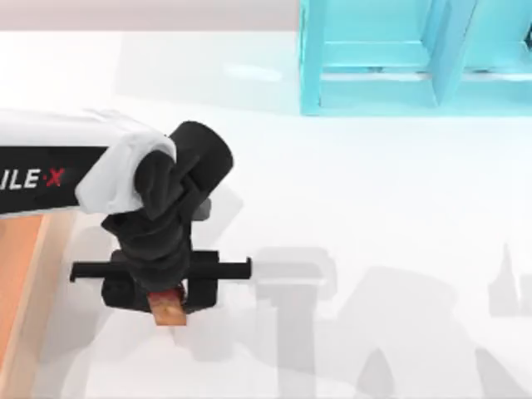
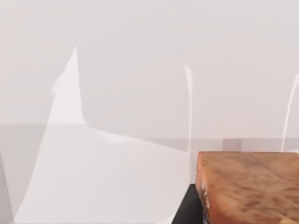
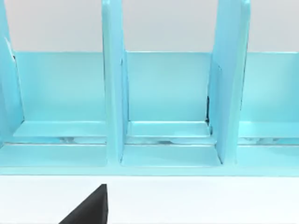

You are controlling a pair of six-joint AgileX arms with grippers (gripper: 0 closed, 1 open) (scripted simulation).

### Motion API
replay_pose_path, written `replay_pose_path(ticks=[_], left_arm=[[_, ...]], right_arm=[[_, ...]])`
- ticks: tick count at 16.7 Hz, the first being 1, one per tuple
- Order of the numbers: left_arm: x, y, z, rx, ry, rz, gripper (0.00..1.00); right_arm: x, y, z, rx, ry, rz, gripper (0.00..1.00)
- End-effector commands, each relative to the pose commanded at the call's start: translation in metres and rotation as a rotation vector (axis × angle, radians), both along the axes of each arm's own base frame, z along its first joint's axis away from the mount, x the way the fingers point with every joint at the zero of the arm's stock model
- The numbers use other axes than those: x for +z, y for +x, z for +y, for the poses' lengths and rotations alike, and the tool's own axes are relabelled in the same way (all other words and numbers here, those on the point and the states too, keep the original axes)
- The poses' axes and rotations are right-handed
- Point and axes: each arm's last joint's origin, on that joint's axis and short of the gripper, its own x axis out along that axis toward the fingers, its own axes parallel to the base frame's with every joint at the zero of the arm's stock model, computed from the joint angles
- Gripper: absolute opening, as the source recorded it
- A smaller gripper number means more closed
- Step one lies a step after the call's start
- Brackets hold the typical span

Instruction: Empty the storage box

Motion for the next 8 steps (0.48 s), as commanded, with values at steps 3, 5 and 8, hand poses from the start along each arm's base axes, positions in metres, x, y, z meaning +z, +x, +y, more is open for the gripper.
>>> replay_pose_path(ticks=[3,5,8], left_arm=[[-0.0055,-0.0003,0.0001,0.000,0.000,0.001,0.00],[-0.0055,-0.0003,0.0001,0.000,0.000,0.001,0.00],[-0.0055,-0.0003,0.0001,0.000,0.000,0.001,0.23]], right_arm=[[0.0000,0.0000,0.0000,0.000,0.000,0.000,1.00],[0.0000,0.0000,0.0000,0.000,0.000,0.000,1.00],[0.0000,0.0000,0.0000,0.000,0.000,0.000,1.00]])
